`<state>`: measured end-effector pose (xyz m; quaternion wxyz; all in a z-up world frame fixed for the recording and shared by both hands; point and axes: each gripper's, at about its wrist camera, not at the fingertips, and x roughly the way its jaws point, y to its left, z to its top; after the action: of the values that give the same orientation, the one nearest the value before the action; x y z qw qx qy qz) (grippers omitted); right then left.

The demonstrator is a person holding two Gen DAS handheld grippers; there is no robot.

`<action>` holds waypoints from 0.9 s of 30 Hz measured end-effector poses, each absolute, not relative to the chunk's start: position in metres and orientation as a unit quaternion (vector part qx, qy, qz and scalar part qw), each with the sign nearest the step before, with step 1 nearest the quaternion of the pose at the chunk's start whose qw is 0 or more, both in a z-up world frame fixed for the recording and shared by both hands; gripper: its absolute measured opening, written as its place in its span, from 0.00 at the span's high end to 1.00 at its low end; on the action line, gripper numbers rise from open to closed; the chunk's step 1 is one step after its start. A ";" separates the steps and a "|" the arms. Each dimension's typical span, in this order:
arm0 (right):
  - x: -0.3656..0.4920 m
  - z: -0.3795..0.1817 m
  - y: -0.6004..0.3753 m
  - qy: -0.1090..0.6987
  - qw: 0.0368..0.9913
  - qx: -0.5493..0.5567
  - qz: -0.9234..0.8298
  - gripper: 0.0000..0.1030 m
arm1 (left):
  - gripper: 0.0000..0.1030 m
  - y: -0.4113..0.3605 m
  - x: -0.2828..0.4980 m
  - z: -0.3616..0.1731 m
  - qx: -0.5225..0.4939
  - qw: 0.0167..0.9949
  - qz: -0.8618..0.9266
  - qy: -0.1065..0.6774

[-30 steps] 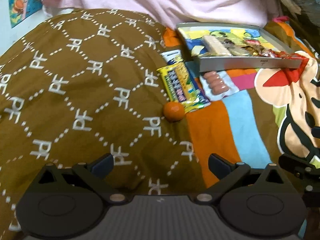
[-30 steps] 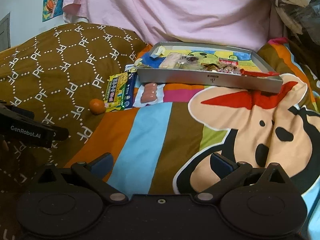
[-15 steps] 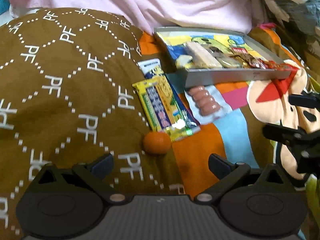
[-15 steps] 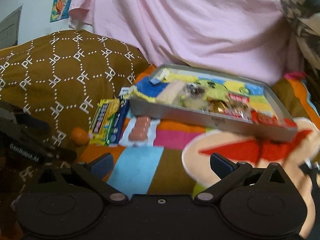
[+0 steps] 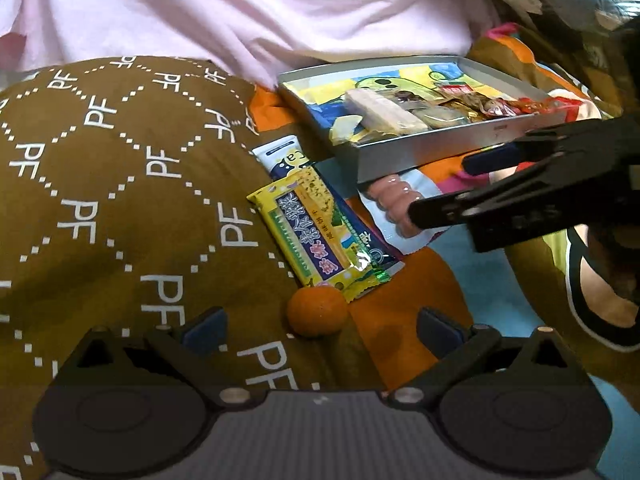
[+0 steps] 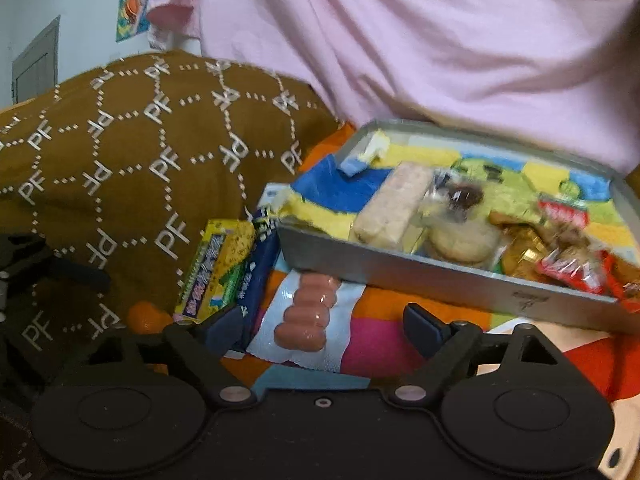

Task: Organize snacks
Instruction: 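Grasp the orange mandarin with the left tool while the right tool grasps the sausage packet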

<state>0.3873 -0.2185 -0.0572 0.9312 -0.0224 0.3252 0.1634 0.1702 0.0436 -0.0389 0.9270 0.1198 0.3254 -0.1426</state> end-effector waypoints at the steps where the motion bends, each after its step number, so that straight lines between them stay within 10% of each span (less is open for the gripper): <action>1: 0.400 -0.062 -0.227 0.330 0.929 -0.020 0.163 0.18 | 0.00 0.044 0.170 -0.039 0.119 0.927 -0.143 0.325; 27: 0.424 -0.083 -0.216 0.351 0.922 -0.073 0.144 0.59 | 0.21 0.056 0.185 -0.040 0.046 0.926 -0.154 0.342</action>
<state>0.4236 -0.2159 -0.0833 0.9224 -0.0729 0.3509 0.1444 0.1852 0.0562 -0.0401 0.9257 0.0455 0.3423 -0.1542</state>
